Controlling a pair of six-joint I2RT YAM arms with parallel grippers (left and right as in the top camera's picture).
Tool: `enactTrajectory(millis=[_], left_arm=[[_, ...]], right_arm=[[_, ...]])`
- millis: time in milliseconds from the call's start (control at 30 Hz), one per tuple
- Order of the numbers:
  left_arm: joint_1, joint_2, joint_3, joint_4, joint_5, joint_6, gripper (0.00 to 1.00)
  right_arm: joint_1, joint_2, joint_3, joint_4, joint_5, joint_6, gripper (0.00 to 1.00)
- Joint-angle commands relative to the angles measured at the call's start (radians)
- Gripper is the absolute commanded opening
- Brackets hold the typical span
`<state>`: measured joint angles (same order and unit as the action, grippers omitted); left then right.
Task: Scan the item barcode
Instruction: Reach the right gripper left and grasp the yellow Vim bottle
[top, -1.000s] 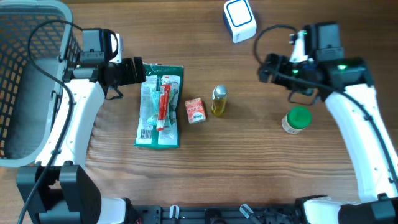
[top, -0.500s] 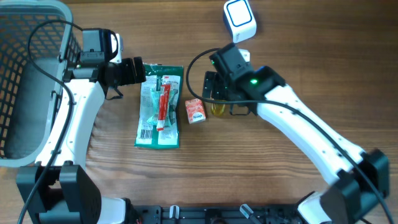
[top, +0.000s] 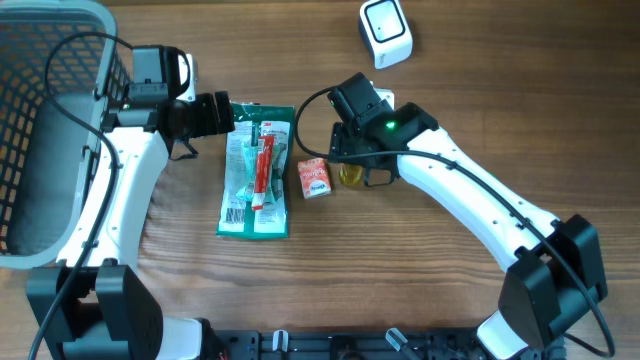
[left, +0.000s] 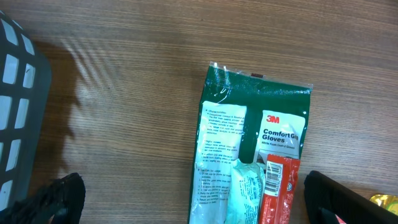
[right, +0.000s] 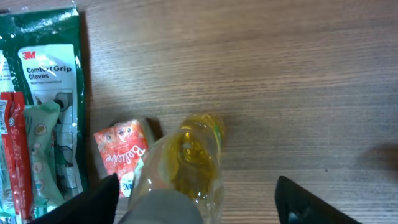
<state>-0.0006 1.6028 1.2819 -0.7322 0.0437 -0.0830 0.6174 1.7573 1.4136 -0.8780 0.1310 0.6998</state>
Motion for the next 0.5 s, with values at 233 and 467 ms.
enactTrajectory(millis=[233,467], left_arm=[[0.003,-0.004,0.007,0.003,0.008,0.016,1.00],[0.003,-0.004,0.007,0.002,0.008,0.016,1.00]], right_arm=[[0.002,0.021,-0.031,0.008,-0.050,-0.045,0.72],[0.002,0.021,-0.034,0.022,-0.050,-0.046,0.73]])
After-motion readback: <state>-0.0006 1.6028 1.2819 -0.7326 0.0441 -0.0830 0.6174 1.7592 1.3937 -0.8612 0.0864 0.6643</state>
